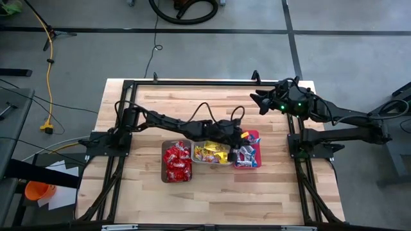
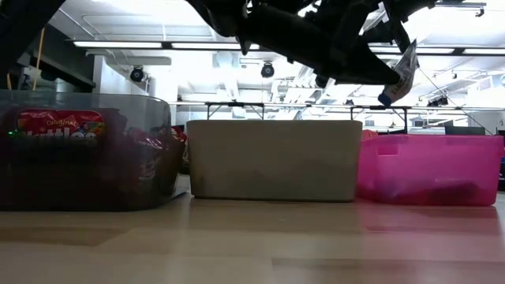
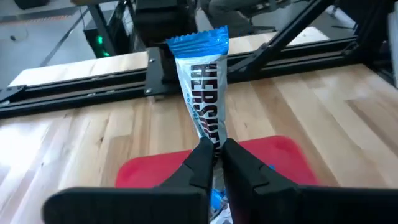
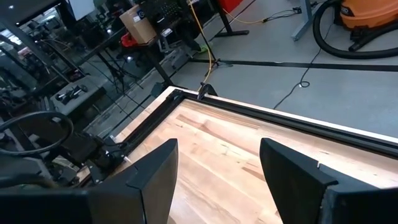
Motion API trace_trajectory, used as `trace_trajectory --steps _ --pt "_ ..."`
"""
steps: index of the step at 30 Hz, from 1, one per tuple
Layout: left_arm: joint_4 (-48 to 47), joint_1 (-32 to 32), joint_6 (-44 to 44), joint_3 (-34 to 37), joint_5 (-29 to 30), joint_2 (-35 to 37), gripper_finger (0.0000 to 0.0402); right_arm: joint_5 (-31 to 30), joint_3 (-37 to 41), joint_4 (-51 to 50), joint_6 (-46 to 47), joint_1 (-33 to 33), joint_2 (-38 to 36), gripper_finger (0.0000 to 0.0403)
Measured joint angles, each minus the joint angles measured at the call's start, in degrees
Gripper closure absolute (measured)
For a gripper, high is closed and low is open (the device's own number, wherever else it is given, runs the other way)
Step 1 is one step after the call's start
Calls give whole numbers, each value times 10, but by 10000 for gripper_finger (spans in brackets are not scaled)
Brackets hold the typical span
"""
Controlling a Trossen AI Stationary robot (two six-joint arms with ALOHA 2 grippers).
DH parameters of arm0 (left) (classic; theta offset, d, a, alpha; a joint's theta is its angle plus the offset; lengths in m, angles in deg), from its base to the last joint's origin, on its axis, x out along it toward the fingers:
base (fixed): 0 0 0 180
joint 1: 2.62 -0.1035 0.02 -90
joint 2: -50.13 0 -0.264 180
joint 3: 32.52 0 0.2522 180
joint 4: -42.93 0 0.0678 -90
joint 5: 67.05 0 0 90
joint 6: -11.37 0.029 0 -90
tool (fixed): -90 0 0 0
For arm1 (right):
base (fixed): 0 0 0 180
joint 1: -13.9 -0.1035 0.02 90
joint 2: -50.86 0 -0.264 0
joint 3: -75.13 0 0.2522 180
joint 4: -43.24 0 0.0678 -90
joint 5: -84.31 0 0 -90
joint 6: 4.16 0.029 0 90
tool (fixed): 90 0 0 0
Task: Sort candy
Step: Put the white chocolate into the pink bin, then return to Home Position
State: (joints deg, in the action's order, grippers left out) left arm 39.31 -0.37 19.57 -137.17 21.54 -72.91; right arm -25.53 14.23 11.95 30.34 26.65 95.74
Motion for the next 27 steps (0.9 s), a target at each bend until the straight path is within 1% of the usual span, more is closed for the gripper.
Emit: trace_trajectory --steps 4,12,15,17,21,23,27 --pt "-6 0 -18 0 2 0 358 2 0 0 -3 0 0 180" --pt "-42 2 -64 0 5 1 265 1 0 0 -14 0 0 180" --pt "-87 0 -80 1 0 19 240 1 0 0 -16 0 0 180" --pt "-131 -5 -83 1 -9 45 232 1 0 0 -18 0 0 180" --pt "-219 -21 -124 0 -10 106 232 1 0 -1 -26 0 0 180" --pt "-243 -30 -136 0 -10 138 235 1 0 -2 -31 0 0 180" --pt "-290 -43 -128 0 -8 208 248 16 0 -5 -41 0 1 180"
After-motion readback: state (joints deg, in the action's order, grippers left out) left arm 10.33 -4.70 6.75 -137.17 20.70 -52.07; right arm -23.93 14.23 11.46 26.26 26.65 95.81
